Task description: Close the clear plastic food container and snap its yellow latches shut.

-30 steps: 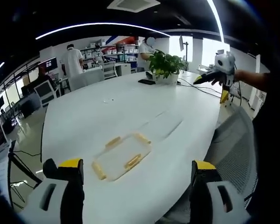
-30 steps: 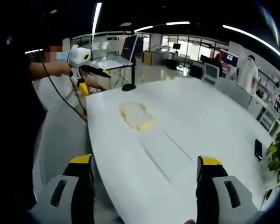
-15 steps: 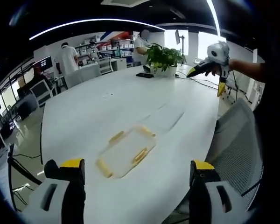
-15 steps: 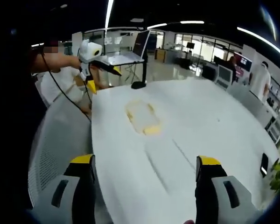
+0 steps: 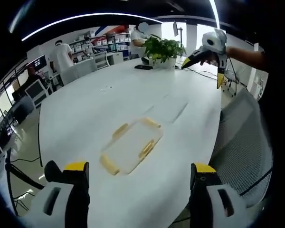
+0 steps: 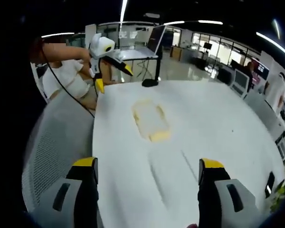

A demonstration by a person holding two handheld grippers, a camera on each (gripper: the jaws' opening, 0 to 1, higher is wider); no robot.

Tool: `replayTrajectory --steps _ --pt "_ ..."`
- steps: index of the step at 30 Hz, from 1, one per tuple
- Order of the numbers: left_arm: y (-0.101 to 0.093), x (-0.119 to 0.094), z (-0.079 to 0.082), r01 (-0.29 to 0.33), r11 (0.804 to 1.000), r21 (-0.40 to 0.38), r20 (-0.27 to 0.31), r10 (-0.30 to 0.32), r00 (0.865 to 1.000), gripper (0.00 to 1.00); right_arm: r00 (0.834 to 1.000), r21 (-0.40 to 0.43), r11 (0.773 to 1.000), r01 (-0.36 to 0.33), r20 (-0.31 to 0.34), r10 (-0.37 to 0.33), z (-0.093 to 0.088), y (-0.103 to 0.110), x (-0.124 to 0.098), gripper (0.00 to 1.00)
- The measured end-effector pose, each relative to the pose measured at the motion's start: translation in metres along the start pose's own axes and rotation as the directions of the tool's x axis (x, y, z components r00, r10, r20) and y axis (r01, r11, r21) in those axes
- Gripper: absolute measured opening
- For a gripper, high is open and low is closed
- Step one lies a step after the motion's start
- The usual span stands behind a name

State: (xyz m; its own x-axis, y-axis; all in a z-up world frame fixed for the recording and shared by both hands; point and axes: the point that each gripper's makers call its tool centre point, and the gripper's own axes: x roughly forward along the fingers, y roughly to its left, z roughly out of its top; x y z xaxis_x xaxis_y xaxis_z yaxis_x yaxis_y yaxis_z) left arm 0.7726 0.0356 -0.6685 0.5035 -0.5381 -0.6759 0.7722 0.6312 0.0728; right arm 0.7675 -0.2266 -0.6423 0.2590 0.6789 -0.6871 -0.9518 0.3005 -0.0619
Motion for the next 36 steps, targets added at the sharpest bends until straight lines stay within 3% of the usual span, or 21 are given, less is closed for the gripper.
replayTrajectory --steps 17,36 --pt "0.020 0.015 -0.013 0.054 0.995 0.086 -0.066 -0.049 0.997 0.77 0.999 -0.067 0.997 -0.037 -0.003 0.037 0.024 -0.013 0.046 0.76" --pt "0.049 0.047 -0.029 0.118 0.978 0.171 -0.160 -0.091 0.983 0.65 0.994 -0.100 0.993 -0.070 -0.089 0.061 0.022 -0.035 0.096 0.62"
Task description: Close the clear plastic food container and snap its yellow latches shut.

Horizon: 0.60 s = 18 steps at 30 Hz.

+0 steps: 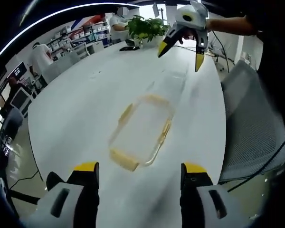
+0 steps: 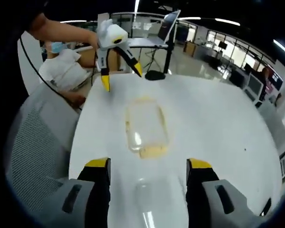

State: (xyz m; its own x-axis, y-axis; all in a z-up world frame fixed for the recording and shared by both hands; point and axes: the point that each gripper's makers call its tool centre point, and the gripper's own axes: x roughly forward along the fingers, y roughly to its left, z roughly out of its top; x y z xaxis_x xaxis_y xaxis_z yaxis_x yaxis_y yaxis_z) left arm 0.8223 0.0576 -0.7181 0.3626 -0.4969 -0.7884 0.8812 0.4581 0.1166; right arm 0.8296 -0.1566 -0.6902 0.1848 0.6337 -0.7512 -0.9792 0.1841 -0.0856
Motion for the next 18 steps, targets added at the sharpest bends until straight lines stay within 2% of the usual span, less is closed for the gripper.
replayTrajectory --steps 18 --pt "0.026 0.025 -0.008 0.053 0.994 0.096 -0.063 -0.047 0.997 0.54 0.995 -0.021 0.999 -0.046 -0.086 0.044 -0.005 -0.009 0.042 0.52"
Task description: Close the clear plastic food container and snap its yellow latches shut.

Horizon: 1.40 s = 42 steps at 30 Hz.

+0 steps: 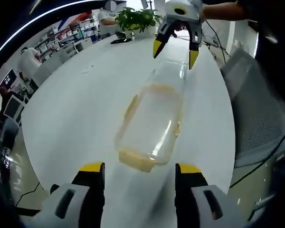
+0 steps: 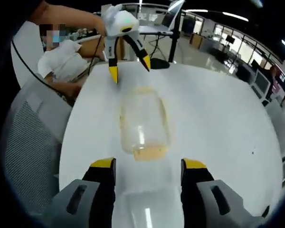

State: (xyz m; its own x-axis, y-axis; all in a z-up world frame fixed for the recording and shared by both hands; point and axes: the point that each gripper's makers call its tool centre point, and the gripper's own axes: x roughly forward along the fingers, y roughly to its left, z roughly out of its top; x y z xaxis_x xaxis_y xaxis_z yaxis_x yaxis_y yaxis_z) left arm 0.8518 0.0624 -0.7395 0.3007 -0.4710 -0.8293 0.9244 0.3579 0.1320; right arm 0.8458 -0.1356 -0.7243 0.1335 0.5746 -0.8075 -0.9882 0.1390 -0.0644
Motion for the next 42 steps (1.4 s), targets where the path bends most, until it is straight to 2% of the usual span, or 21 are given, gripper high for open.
replayTrajectory --steps 6,19,27,39,42 --pt "0.004 0.009 -0.001 0.028 0.999 0.034 -0.004 -0.028 1.000 0.50 1.000 -0.021 1.000 -0.007 -0.010 0.007 0.002 -0.001 0.011 0.49" --pt "0.010 0.020 -0.003 0.075 0.989 0.124 -0.042 -0.071 0.997 0.43 0.994 -0.101 0.994 -0.036 -0.111 0.024 -0.006 -0.006 0.038 0.44" --pt "0.010 0.027 -0.003 0.106 0.983 0.152 -0.060 -0.098 0.993 0.43 0.984 -0.142 0.988 -0.063 -0.173 0.038 -0.013 -0.006 0.051 0.43" --pt "0.011 0.037 0.001 0.153 0.976 0.158 -0.058 -0.145 0.988 0.43 0.978 -0.127 0.988 -0.092 -0.200 0.066 -0.018 -0.008 0.061 0.40" --pt "0.007 0.040 -0.001 0.183 0.969 0.168 -0.071 -0.173 0.982 0.43 0.976 -0.121 0.987 -0.108 -0.200 0.082 -0.018 -0.005 0.063 0.41"
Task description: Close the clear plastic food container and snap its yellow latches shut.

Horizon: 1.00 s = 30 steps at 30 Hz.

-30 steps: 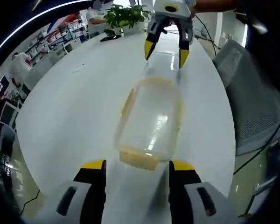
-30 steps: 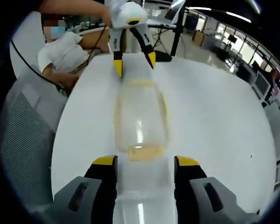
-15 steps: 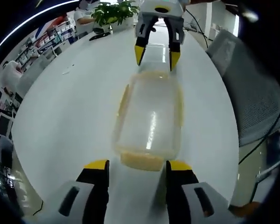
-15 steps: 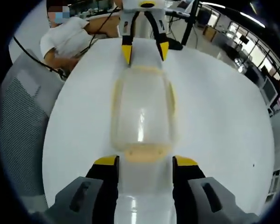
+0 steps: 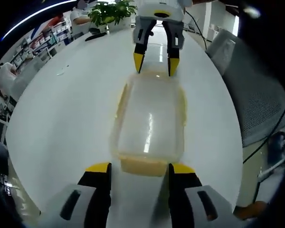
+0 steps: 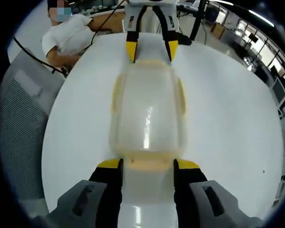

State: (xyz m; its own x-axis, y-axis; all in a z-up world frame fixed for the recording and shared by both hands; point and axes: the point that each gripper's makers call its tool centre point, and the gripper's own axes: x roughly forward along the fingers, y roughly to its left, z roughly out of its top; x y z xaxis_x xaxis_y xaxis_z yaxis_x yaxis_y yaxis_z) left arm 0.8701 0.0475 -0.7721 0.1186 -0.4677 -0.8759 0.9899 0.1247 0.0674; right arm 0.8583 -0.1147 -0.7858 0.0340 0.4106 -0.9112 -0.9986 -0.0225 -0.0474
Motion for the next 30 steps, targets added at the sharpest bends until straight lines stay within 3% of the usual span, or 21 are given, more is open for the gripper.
replayTrajectory --steps 10,15,30 --pt "-0.008 0.009 0.000 0.083 0.995 0.060 -0.020 -0.082 0.996 0.42 1.000 0.015 1.000 -0.022 0.003 0.022 0.001 -0.001 0.004 0.39" --pt "-0.009 0.007 0.000 0.091 0.993 0.075 -0.030 -0.089 0.996 0.34 0.999 0.013 0.999 -0.032 0.006 0.032 0.001 0.001 0.004 0.38" --pt "-0.017 0.003 -0.002 0.098 0.994 0.054 -0.062 -0.094 0.994 0.33 0.999 0.030 0.999 -0.039 0.017 0.039 0.001 0.006 0.000 0.36"
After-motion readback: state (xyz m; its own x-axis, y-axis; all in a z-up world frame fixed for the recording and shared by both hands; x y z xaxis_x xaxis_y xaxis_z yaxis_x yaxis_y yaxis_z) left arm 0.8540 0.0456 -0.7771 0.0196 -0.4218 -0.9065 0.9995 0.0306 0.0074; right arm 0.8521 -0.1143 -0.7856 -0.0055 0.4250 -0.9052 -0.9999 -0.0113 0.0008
